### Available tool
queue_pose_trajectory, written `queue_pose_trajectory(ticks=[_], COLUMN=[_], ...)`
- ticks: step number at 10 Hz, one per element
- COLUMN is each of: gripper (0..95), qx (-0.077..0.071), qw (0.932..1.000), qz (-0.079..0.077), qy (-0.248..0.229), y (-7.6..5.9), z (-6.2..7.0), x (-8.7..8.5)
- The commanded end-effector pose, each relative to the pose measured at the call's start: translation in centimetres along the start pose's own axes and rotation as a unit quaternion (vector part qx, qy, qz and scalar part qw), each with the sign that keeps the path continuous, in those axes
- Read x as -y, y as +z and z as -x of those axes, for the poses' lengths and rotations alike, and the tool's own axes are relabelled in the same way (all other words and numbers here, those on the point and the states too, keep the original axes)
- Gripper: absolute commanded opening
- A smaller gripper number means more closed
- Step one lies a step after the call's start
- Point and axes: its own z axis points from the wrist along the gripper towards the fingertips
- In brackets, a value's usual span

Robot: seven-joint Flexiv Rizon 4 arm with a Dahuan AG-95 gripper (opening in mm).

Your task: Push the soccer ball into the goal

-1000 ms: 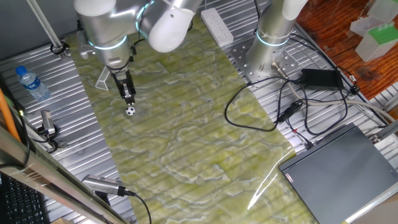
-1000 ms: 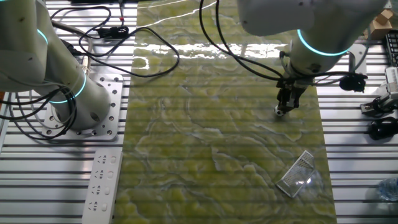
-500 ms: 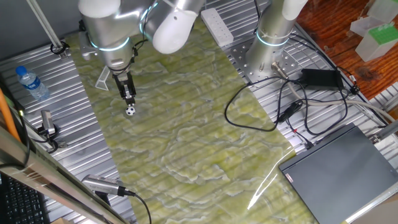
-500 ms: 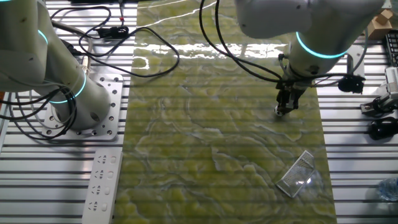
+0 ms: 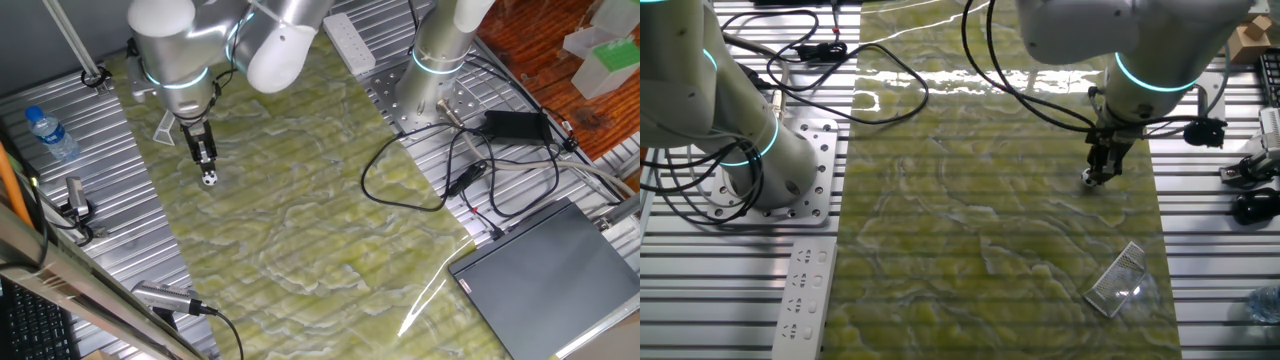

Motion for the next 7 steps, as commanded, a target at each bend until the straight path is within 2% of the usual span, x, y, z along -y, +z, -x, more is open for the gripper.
queue_pose_trajectory(ticks=[1,7], gripper=[38.0,38.0], qx=[0.006,0.016], qw=[1.0000,0.9999], qz=[-0.001,-0.004], qy=[-0.001,-0.002], y=[0.7,2.1], z=[0.2,0.1], x=[0.0,0.0])
